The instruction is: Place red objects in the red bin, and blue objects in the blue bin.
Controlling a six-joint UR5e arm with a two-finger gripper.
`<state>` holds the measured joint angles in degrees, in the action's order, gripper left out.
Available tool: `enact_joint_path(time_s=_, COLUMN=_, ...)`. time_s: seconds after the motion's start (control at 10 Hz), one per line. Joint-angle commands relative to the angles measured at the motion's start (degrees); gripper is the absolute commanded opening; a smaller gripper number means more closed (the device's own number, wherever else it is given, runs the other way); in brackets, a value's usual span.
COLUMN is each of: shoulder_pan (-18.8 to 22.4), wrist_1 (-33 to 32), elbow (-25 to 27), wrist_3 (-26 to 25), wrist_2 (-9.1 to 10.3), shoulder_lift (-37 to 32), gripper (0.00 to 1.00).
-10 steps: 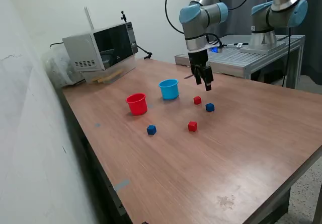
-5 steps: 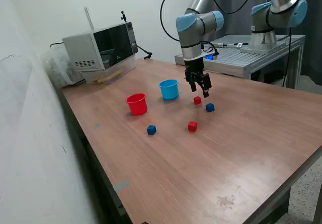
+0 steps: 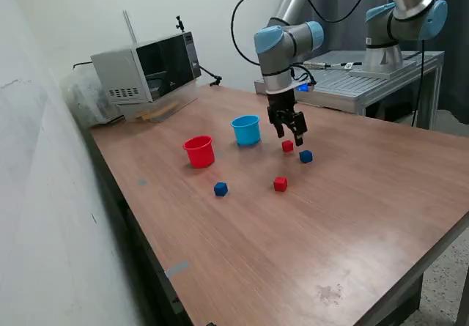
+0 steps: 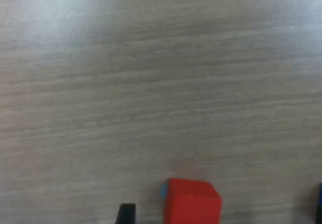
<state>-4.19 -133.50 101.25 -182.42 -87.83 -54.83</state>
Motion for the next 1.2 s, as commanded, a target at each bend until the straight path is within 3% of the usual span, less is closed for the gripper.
enact_joint_path(time_s=0.0, shoulder_pan=0.0, wrist_1=-0.4, elbow=-0.1, wrist_3=0.0, wrist_2=-0.15, shoulder_lift=0.9, gripper=0.0)
enact_joint_path(time_s=0.3, shoulder_pan=-0.9, wrist_1=-0.8, elbow=-0.4, wrist_3=0.0, wrist_2=-0.32, shoulder_lift=1.1, gripper=0.0)
enact_joint_path(time_s=0.6, shoulder_pan=-4.4, wrist_1=-1.3, elbow=-0.8, wrist_3=0.1, wrist_2=-2.6, shoulder_lift=1.0, gripper=0.0)
enact_joint_path(time_s=0.8, shoulder_pan=-4.5, wrist_1=-0.6, elbow=-2.2, wrist_3=0.2, wrist_2=-2.96, shoulder_lift=-1.8, gripper=0.0)
enact_joint_path(time_s=1.1, shoulder_pan=-1.9, wrist_1=5.1, elbow=-10.2, wrist_3=1.5, wrist_2=-2.43, shoulder_lift=-3.9, gripper=0.0)
